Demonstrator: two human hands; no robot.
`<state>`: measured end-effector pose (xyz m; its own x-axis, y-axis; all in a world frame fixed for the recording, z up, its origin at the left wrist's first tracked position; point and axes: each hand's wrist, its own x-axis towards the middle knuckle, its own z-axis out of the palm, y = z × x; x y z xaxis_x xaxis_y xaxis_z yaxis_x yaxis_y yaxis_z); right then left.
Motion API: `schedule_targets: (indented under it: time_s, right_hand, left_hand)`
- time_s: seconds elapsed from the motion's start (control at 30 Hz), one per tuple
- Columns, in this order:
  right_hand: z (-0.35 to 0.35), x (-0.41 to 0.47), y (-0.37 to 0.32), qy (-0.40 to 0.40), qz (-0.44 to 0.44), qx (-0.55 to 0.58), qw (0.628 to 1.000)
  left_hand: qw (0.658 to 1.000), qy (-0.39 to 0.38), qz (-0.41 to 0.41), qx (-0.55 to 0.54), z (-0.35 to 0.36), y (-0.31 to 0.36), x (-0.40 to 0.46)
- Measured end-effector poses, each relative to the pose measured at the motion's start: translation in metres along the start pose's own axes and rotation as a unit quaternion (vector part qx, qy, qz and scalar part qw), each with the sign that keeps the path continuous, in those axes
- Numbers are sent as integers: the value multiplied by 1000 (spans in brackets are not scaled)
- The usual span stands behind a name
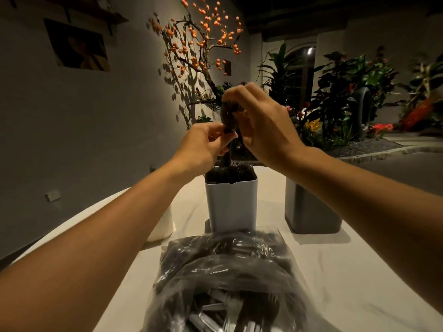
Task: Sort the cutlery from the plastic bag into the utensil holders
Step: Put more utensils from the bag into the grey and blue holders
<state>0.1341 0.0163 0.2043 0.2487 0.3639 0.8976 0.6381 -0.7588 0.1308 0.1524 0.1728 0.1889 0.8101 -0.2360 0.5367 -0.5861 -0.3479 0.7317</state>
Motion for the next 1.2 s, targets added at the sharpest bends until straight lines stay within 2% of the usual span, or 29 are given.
schedule_targets:
  time_s: [0.1,0.23,0.3,0.37,0.4,0.5,0.63,0.83,0.97,1.07,1.2]
  right_hand:
    - [22,-5,10,-44,12,8,999]
    - [58,-26,20,-109,89,9,990]
    - [69,-33,21,-188,114,7,975]
    - [74,-37,17,-286,133,13,949]
    - [74,-38,15,-311,141,11,940]
    - [69,-34,9,-318,165,16,934]
    - [43,-32,7,-271,220,39,936]
    - [0,-49,-19,-284,216,29,934]
    - [-20,-62,-52,-299,212,80,927]
    - [-34,-75,-79,-375,203,126,896]
    - [-41,-105,-101,-569,179,124,793]
  left_hand:
    - [999,-21,-46,-4,7,-27,13]
    - [993,-13,-103,56,13,-58,13]
    - [993,30,-97,60,12,-67,11]
    - [993,64,-95,31,10,-70,11]
    - [992,79,-100,8,9,-71,11]
    - [987,116,-109,11,2,-68,6]
    - [984,126,-126,14,-11,-57,-10]
    - [990,77,-116,18,-16,-23,-55]
    - [994,37,-104,22,-12,2,-95]
    - [994,3,-95,47,-7,5,-130]
    - [983,-91,-66,146,6,-6,-179]
